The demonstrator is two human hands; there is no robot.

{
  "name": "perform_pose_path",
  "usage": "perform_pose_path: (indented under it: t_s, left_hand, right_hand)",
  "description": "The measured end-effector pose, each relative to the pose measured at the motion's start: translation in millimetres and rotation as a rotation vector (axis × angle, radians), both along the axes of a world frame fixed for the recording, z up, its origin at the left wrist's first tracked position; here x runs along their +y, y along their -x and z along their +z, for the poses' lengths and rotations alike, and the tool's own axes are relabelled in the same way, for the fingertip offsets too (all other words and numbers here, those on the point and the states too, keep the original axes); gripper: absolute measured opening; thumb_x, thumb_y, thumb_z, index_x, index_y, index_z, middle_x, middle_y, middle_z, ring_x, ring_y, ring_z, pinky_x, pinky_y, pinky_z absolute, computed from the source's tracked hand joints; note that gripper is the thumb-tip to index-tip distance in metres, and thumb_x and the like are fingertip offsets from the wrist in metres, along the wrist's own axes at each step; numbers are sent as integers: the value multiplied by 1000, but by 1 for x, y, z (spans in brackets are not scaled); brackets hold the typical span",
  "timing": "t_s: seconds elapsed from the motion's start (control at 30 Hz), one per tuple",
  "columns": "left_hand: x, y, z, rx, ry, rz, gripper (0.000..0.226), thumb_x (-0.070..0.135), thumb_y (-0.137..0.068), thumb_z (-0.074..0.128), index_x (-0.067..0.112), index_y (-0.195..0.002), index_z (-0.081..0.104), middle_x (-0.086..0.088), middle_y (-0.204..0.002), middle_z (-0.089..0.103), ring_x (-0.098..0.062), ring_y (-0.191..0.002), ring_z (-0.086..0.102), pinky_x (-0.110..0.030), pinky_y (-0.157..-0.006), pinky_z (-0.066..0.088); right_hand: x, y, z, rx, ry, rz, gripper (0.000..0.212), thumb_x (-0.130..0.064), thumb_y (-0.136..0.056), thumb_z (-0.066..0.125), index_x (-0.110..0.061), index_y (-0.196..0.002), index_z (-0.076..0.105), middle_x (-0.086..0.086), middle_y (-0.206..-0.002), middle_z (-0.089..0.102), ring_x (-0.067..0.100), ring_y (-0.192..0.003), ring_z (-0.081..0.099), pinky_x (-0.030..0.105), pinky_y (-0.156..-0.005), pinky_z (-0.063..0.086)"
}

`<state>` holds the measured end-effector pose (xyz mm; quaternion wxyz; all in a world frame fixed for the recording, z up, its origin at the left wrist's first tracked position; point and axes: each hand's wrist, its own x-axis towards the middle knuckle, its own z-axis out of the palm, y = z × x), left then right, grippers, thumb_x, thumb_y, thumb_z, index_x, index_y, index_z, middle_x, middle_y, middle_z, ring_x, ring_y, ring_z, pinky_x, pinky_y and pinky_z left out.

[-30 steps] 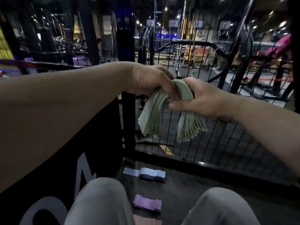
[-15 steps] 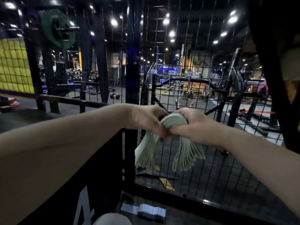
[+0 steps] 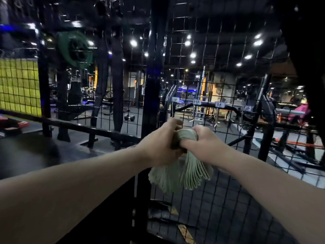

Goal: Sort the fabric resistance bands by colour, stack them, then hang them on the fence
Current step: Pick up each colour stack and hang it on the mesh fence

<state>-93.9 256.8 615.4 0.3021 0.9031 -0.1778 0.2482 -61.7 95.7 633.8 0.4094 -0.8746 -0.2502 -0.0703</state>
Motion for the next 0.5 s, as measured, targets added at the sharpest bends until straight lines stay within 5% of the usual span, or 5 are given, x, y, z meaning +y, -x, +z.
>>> perform_pose_path:
  t_s: [0.13, 0.37, 0.5]
  left_hand:
    - [3, -22, -2, -82, 26, 147, 68, 24, -81, 65, 29, -137, 26, 2, -118, 61, -22, -89, 67, -44, -76, 57]
    - [21, -60, 7, -137, 42, 115, 34, 24, -85, 67, 21, -115, 50, 6, -105, 58, -12, -88, 60, -43, -77, 54]
    - [27, -75, 9, -130, 64, 69, 53, 23, -87, 68, 23, -134, 46, 10, -118, 61, -6, -95, 61, -31, -82, 55]
  right_hand:
    - [13, -26, 7, -35, -30, -25, 39, -38, -79, 67, -17, -110, 56, 3, -88, 65, 15, -70, 61, 28, -54, 44]
    - [21, -58, 12, -30, -17, 17, 36, -42, -79, 70, -19, -103, 57, 3, -87, 64, 15, -70, 61, 30, -57, 46]
    - [23, -72, 15, -22, 3, 53, 34, -41, -81, 69, -17, -103, 58, 3, -85, 62, 15, -68, 58, 32, -58, 48]
